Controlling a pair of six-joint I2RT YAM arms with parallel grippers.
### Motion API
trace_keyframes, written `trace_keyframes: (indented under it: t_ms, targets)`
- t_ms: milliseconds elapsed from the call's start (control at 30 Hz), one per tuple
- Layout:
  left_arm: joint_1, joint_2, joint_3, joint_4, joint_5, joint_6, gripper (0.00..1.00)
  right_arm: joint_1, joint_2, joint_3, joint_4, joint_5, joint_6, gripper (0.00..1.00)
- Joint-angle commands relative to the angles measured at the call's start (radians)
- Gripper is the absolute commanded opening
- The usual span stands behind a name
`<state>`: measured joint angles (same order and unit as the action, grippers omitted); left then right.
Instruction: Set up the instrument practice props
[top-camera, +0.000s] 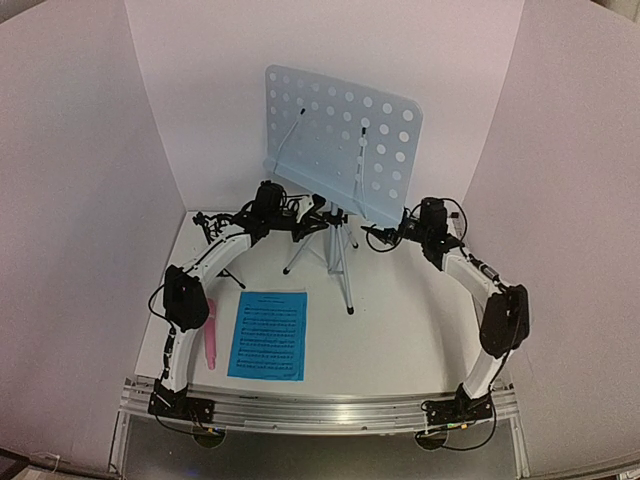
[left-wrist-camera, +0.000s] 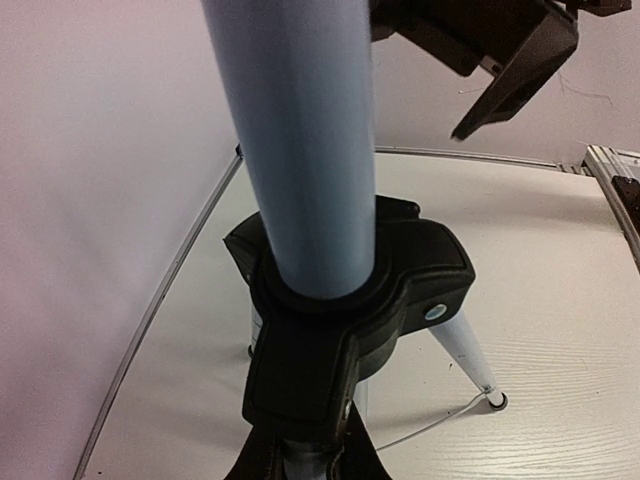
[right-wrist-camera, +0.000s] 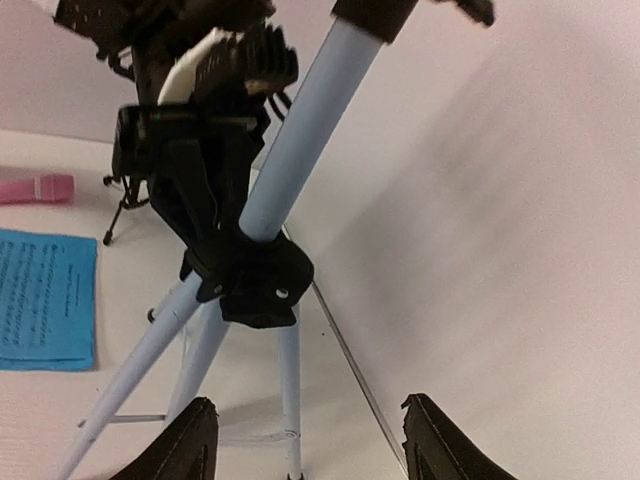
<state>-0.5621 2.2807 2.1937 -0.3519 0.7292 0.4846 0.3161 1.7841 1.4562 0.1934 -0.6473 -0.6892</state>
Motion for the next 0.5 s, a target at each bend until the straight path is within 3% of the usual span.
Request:
trace_keyframes:
  t_ms: [0, 167, 367, 467]
  targets:
    - [-0.012, 0.033, 0.049, -0.019, -0.048, 0.002, 0.0, 0.053, 0.055, 0.089, -0.042, 0.078, -0.327, 0.59]
    - [-0.012, 0.043, 0.065, -0.03, -0.043, 0.008, 0.0, 0.061, 0.114, 0.178, -0.081, 0.033, -0.344, 0.47]
    - [-0.012, 0.048, 0.078, -0.031, -0.049, 0.016, 0.0, 0.084, 0.162, 0.232, -0.146, 0.058, -0.428, 0.43]
    - [-0.012, 0.049, 0.081, -0.035, -0.049, 0.021, 0.0, 0.087, 0.181, 0.276, -0.255, 0.067, -0.493, 0.43]
